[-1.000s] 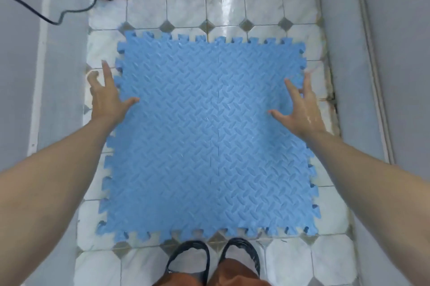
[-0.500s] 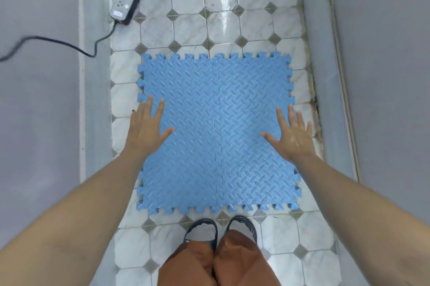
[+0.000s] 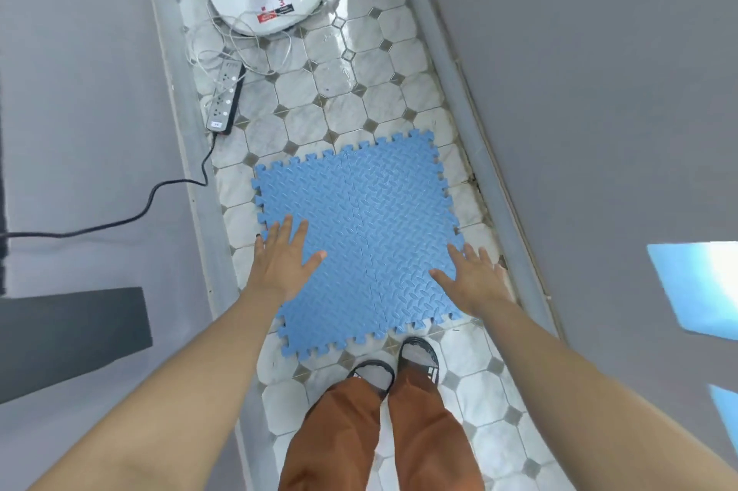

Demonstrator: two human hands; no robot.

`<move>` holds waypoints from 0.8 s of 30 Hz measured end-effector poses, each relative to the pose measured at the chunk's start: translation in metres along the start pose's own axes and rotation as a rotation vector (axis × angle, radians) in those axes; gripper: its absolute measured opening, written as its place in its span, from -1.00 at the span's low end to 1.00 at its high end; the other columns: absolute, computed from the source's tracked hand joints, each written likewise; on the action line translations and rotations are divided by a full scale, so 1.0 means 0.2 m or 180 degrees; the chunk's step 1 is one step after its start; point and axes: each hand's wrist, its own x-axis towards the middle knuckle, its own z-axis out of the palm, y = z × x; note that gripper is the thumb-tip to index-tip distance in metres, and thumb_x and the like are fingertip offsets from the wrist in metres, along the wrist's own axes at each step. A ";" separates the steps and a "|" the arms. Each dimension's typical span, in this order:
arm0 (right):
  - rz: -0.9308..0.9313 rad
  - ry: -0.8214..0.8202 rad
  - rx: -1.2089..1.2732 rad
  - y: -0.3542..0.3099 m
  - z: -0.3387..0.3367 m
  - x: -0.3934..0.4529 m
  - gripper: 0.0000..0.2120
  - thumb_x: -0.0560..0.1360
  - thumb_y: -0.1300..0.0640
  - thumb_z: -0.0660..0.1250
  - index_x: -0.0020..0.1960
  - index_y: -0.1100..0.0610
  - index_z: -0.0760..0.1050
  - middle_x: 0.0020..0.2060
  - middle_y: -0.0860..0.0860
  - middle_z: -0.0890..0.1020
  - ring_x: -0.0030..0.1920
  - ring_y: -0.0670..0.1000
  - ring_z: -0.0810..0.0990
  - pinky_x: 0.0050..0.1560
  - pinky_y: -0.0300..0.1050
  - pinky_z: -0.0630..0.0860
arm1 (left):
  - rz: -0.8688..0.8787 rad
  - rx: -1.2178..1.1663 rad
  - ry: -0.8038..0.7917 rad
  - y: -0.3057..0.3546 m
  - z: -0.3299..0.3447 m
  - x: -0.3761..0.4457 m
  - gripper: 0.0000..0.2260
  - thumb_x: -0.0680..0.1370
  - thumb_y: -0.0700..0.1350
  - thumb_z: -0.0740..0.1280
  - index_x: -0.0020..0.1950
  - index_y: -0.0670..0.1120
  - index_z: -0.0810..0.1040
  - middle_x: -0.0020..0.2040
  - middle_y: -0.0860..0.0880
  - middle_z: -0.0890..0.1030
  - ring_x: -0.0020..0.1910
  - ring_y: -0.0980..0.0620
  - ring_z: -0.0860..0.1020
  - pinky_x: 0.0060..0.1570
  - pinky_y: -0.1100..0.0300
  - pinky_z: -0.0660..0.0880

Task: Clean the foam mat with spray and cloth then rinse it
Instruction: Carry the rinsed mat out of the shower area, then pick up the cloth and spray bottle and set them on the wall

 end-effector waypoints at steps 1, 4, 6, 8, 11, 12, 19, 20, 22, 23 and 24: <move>0.0065 -0.0011 0.0109 0.01 0.01 -0.05 -0.32 0.58 -0.31 -0.01 0.59 -0.04 -0.06 0.59 0.05 -0.04 0.58 0.15 -0.13 0.52 0.24 -0.05 | 0.0038 0.0049 -0.0072 0.02 -0.01 -0.03 -0.35 0.59 0.26 0.02 0.58 -0.01 -0.04 0.59 -0.10 -0.09 0.55 -0.11 -0.09 0.48 -0.12 -0.13; 0.0314 0.0052 0.0500 0.09 0.06 -0.22 -0.34 0.58 -0.28 0.04 0.59 -0.05 -0.03 0.59 0.04 0.00 0.58 0.15 -0.11 0.52 0.23 -0.04 | 0.0208 0.0277 -0.0258 0.10 -0.04 -0.13 -0.36 0.59 0.26 0.01 0.58 -0.01 -0.03 0.59 -0.10 -0.12 0.55 -0.12 -0.10 0.49 -0.12 -0.13; 0.0475 0.0134 0.0757 0.16 0.09 -0.34 -0.35 0.58 -0.27 0.06 0.58 -0.05 0.00 0.58 0.04 0.04 0.57 0.15 -0.07 0.52 0.21 -0.01 | 0.0376 0.0448 -0.0320 0.17 -0.05 -0.18 -0.39 0.61 0.23 0.03 0.57 -0.02 0.03 0.59 -0.11 -0.10 0.55 -0.12 -0.09 0.49 -0.12 -0.13; 0.0653 0.0221 0.0984 0.24 0.14 -0.46 -0.36 0.58 -0.26 0.08 0.57 -0.04 0.06 0.57 0.05 0.12 0.56 0.16 0.01 0.51 0.19 0.06 | 0.0597 0.0680 -0.0358 0.24 -0.06 -0.22 -0.44 0.61 0.20 0.05 0.54 -0.05 0.16 0.58 -0.12 -0.06 0.55 -0.12 -0.06 0.50 -0.12 -0.11; 0.0983 0.0352 0.1438 0.40 0.26 -0.69 -0.38 0.57 -0.23 0.12 0.55 -0.02 0.12 0.53 0.05 0.23 0.54 0.15 0.09 0.48 0.17 0.15 | 0.0938 0.0986 -0.0418 0.40 -0.06 -0.27 -0.49 0.62 0.18 0.07 0.50 -0.05 0.25 0.58 -0.14 -0.03 0.55 -0.12 -0.02 0.50 -0.12 -0.09; 0.1102 0.0381 0.1584 0.45 0.31 -0.77 -0.39 0.57 -0.22 0.12 0.54 -0.02 0.14 0.53 0.05 0.24 0.54 0.14 0.10 0.48 0.16 0.17 | 0.1038 0.1078 -0.0438 0.45 -0.06 -0.28 -0.50 0.62 0.17 0.07 0.49 -0.05 0.26 0.58 -0.14 -0.02 0.54 -0.12 0.00 0.50 -0.12 -0.08; 0.2347 0.0719 0.2701 0.83 0.78 -1.49 -0.40 0.57 -0.17 0.17 0.54 -0.02 0.13 0.58 0.11 0.01 0.52 0.19 0.11 0.41 0.12 0.28 | 0.1910 0.1886 -0.0563 1.03 0.05 -0.52 -0.53 0.62 0.15 0.11 0.46 -0.04 0.30 0.57 -0.15 0.04 0.51 -0.12 0.15 0.47 -0.11 0.02; 0.2530 0.0750 0.2856 0.87 0.88 -1.60 -0.40 0.57 -0.17 0.18 0.54 -0.02 0.13 0.58 0.11 0.01 0.52 0.19 0.12 0.40 0.13 0.30 | 0.2050 0.2028 -0.0579 1.12 0.08 -0.57 -0.53 0.62 0.15 0.11 0.46 -0.04 0.30 0.57 -0.15 0.04 0.50 -0.12 0.17 0.47 -0.11 0.03; 0.2873 0.0776 0.3148 0.93 1.06 -1.80 -0.39 0.57 -0.18 0.17 0.54 -0.02 0.13 0.57 0.12 0.03 0.52 0.20 0.12 0.40 0.13 0.30 | 0.2343 0.2266 -0.0590 1.32 0.16 -0.67 -0.53 0.62 0.15 0.11 0.47 -0.03 0.28 0.57 -0.15 0.04 0.48 -0.12 0.20 0.47 -0.10 0.06; 0.3037 0.0797 0.3309 0.95 1.16 -1.90 -0.40 0.57 -0.18 0.17 0.54 -0.02 0.13 0.57 0.12 0.04 0.51 0.20 0.13 0.40 0.12 0.29 | 0.2485 0.2371 -0.0593 1.42 0.21 -0.73 -0.53 0.62 0.14 0.11 0.48 -0.04 0.27 0.57 -0.15 0.04 0.48 -0.13 0.20 0.47 -0.09 0.06; 0.3204 0.0808 0.3480 0.97 1.26 -2.00 -0.40 0.57 -0.17 0.17 0.54 -0.01 0.14 0.57 0.12 0.05 0.51 0.21 0.14 0.40 0.11 0.28 | 0.2630 0.2449 -0.0608 1.52 0.27 -0.79 -0.52 0.62 0.14 0.11 0.49 -0.05 0.26 0.57 -0.15 0.04 0.49 -0.14 0.19 0.47 -0.09 0.07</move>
